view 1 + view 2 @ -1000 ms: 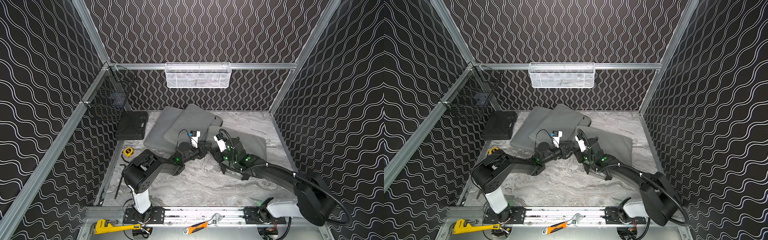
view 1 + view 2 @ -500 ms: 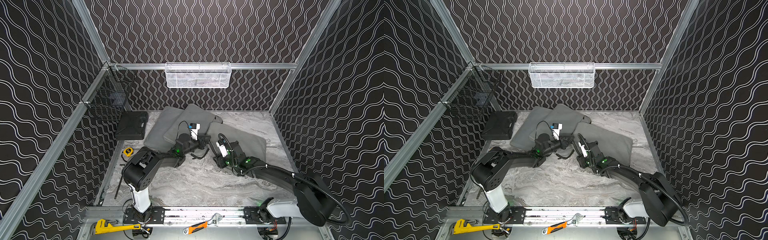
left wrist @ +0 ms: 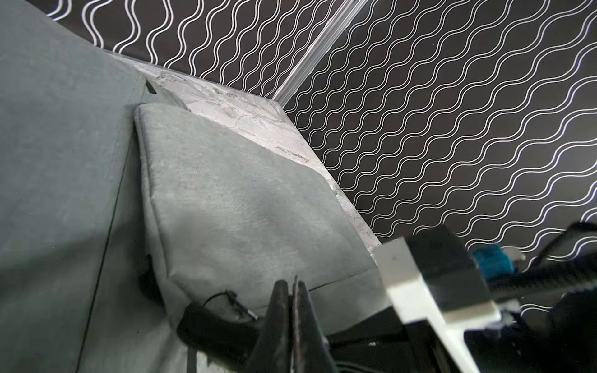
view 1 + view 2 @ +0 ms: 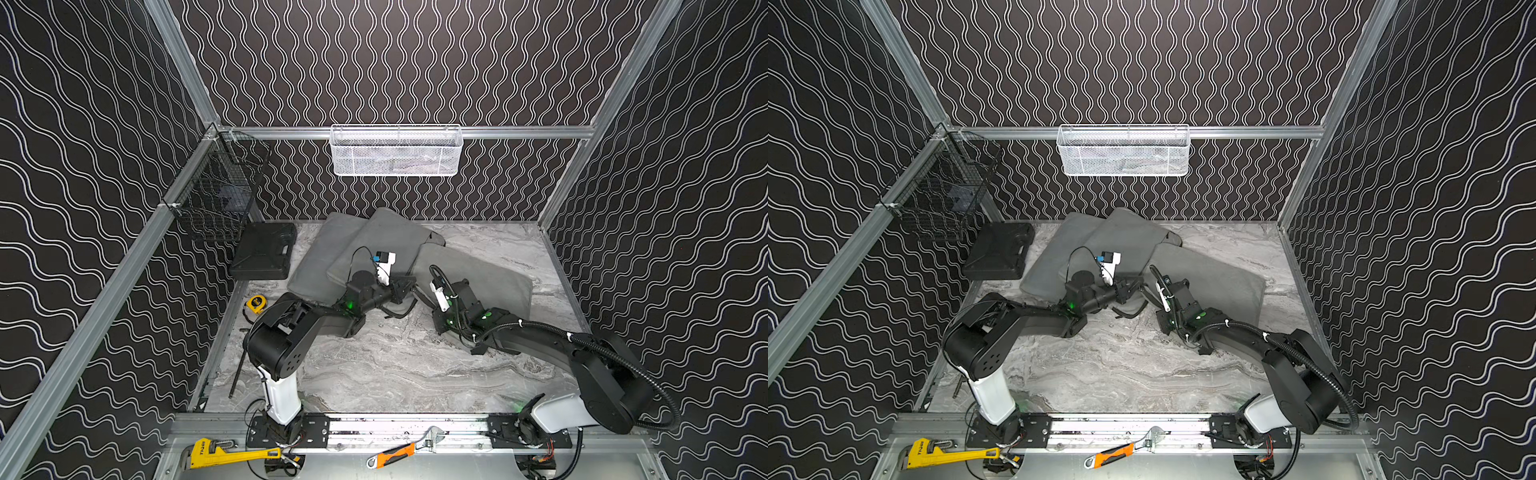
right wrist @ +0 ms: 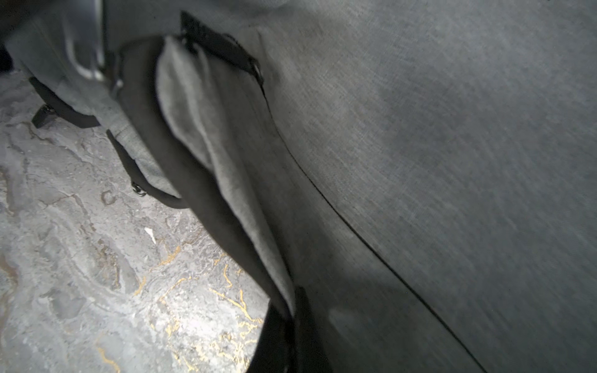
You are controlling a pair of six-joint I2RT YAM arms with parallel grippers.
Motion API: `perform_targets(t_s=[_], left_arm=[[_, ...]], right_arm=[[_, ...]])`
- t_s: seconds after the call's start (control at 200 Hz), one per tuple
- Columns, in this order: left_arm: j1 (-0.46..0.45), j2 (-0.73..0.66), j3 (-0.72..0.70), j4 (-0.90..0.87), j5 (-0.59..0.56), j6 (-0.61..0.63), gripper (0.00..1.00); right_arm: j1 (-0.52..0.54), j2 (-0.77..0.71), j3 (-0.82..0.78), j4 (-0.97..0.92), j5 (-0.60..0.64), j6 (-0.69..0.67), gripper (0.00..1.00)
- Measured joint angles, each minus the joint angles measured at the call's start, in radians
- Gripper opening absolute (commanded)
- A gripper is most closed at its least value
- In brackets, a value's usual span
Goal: Open the zippered laptop bag and take out the laptop
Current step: Unzip the zipper on the zippered laptop bag.
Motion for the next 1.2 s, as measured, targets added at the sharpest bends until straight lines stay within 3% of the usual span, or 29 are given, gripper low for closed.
perform_targets(t_s=[0.32, 0.751, 0.966, 1.201], left_arm=[[-0.055, 0.022, -0.097, 0.209, -0.077, -0.002, 0.0], [-0.134, 0.045, -0.145, 0.272, -0.167, 0.026, 0.0], [-0.134, 0.108, -0.149, 0.287, -0.167, 0.009, 0.0], [-0.072, 0.093, -0.092, 0.22, -0.116, -0.006, 0.0]], right_arm=[[-0.003, -0.007, -0.02, 0.048, -0.14, -0.014, 0.0], [-0.003, -0.006, -0.01, 0.068, -0.216, 0.045, 0.0], [-0.008, -0.026, 0.017, 0.076, -0.203, 0.095, 0.42], [-0.047, -0.146, 0.02, 0.032, -0.125, 0.103, 0.62]])
